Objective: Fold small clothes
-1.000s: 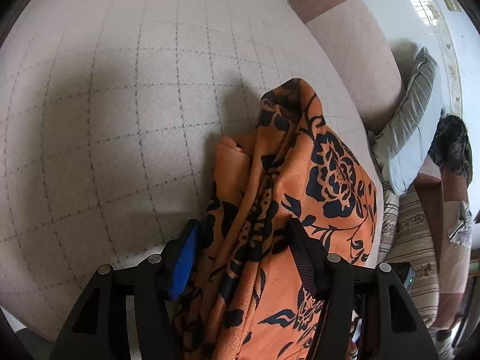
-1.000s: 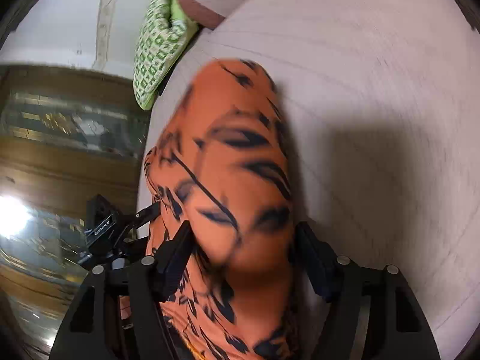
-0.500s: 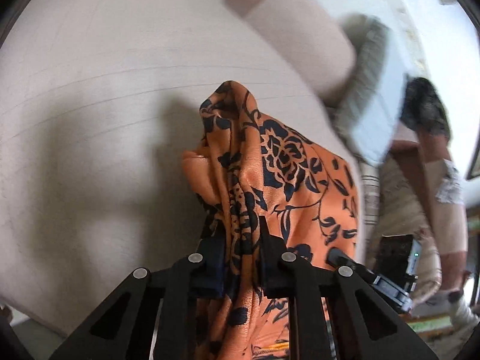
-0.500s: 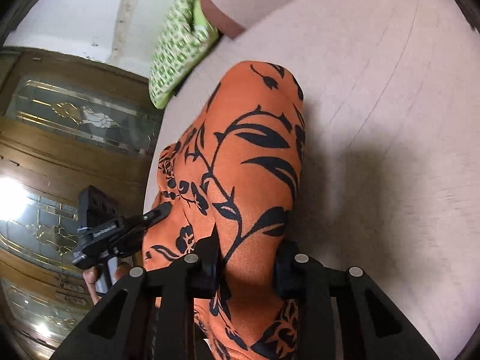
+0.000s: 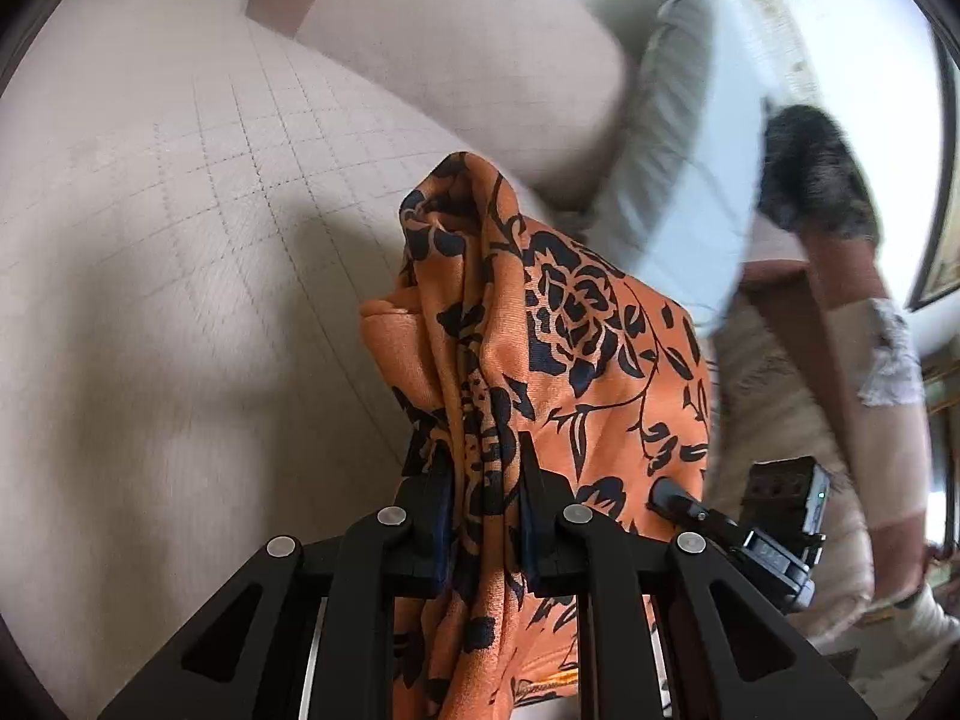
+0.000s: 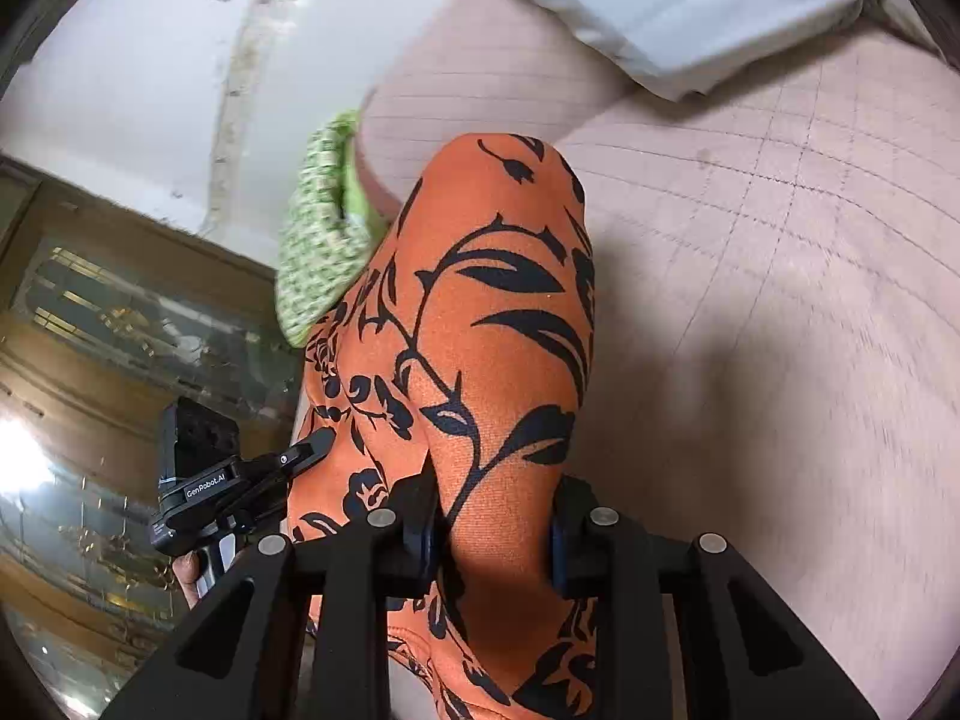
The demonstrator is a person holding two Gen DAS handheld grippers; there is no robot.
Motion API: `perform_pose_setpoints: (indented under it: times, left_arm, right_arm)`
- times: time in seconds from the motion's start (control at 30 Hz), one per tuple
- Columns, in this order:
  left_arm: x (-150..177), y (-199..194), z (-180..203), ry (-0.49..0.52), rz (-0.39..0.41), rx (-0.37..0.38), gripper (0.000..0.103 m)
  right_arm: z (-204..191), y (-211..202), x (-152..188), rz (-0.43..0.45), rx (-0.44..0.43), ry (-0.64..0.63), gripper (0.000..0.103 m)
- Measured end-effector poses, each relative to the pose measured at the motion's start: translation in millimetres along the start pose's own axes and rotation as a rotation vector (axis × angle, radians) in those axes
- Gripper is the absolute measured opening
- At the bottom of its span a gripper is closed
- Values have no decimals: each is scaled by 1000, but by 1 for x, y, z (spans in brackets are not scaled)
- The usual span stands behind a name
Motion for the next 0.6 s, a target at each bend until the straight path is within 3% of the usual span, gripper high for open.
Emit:
perform_pose_setpoints:
  times: [0.07, 0.13, 0.17, 0.23, 0.3, 0.4, 0.6]
  left_arm:
    - [-9, 35, -17, -2, -25, -46, 16]
    - [-8, 66, -29, -1, -47, -99, 22]
    - [-8, 72, -32, -17, -48, -66, 23]
    - [-7, 66, -35, -9, -39, -26, 36]
    - [-5, 60, -39, 17, -41, -67, 42]
    - [-2, 42, -28, 31, -39, -69, 43]
    - [40, 10, -27, 113, -29, -172, 45]
  right_arm:
    - [29, 21, -12, -15, 28, 14, 28]
    - [54, 40, -15, -16, 88, 51, 35]
    - [63, 44, -15, -17, 112, 68, 43]
    - [67, 46, -17, -25, 111, 68, 50]
    - [60, 44, -17, -38, 113, 45, 55]
    - [53, 29, -14, -26, 126, 28, 58]
    - [43, -2, 6, 33, 147, 55, 59]
Point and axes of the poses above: each gripper's, at about its wrist camera, not at the fingertips, and y roughly the way its jaws point, z to its right, x to its underside, the point moved 5 cm from there along y, roughly the way its jaws point, and after that the axes turned 13 degrees about -x, right-handed, at the moved point
